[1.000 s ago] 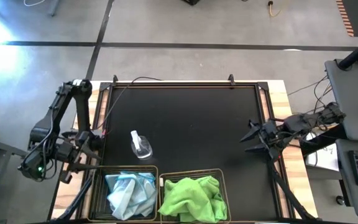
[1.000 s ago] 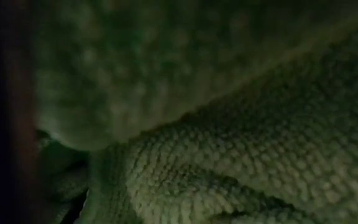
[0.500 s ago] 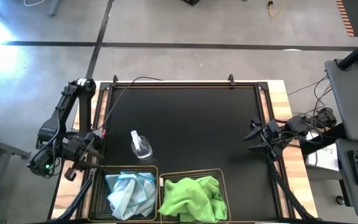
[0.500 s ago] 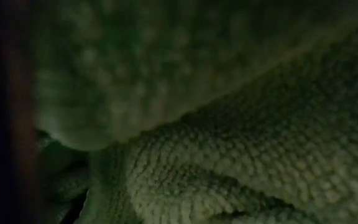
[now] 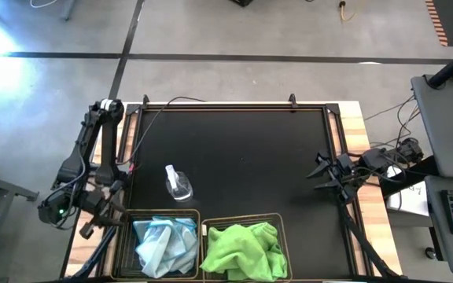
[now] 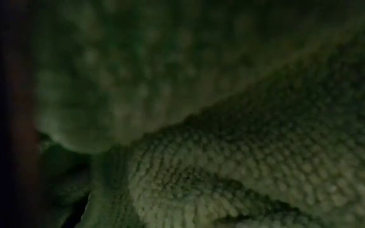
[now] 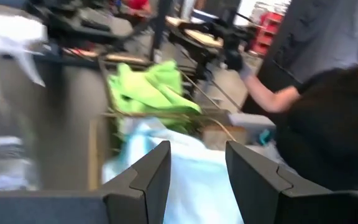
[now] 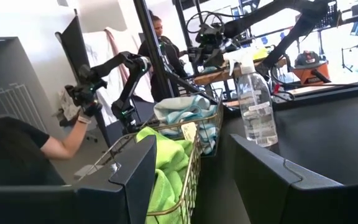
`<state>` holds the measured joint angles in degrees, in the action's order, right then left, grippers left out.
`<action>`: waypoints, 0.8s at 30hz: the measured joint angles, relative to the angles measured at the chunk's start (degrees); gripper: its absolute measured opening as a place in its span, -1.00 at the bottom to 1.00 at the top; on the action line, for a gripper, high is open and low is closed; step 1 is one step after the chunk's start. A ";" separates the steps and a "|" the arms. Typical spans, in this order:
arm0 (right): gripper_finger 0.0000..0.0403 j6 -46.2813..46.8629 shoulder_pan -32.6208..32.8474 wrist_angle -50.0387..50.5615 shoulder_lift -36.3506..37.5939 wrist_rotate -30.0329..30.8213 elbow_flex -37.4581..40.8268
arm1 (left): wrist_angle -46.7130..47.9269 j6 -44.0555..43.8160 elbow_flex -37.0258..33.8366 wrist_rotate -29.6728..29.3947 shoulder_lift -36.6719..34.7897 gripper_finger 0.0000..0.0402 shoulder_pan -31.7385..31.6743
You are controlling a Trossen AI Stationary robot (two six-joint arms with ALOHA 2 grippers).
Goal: Sort microfiber towel by color & place in baskets
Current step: Return to Home Position
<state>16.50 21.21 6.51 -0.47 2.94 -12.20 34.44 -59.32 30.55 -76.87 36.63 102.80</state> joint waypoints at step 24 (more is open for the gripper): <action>-0.05 -2.18 0.00 0.48 0.02 0.00 -0.14 | -68.48 50.86 -15.51 34.34 1.14 -0.31 -0.07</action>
<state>14.33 21.21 6.99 -0.45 2.94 -12.34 -34.04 -8.46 15.04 -42.54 37.77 102.74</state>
